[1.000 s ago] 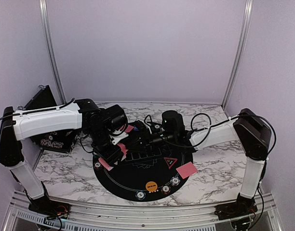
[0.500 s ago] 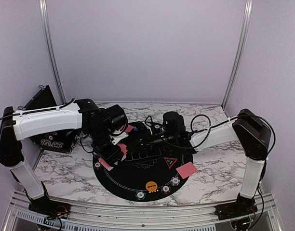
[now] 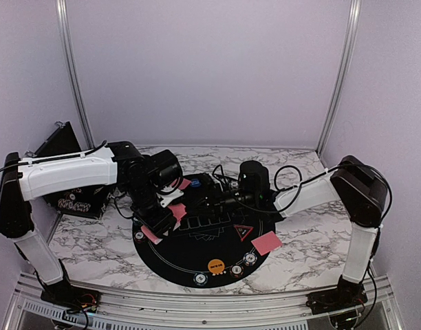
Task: Distribute texas hold em gaming equipment
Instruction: Pick up the poker card from the face-down deck piles.
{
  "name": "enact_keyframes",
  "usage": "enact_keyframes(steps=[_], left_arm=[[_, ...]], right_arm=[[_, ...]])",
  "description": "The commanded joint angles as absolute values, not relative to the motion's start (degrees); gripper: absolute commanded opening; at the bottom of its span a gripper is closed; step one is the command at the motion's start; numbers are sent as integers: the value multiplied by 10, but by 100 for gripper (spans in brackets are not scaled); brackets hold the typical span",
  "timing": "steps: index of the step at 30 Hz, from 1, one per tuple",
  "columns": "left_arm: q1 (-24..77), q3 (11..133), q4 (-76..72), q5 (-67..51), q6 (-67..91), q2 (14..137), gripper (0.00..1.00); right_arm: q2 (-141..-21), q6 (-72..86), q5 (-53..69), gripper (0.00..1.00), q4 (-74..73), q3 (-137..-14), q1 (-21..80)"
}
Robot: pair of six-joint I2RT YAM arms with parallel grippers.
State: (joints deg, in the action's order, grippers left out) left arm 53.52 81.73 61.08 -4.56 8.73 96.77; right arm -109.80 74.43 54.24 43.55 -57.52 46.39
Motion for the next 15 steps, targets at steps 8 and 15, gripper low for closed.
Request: enact_keyframes(steps=[8, 15], left_arm=[[537, 807, 608, -48, 94, 955, 57], [536, 804, 607, -47, 95, 953, 57]], right_arm=[[-1078, 770, 555, 0, 489, -547, 440], [-1059, 778, 556, 0, 505, -516, 414]])
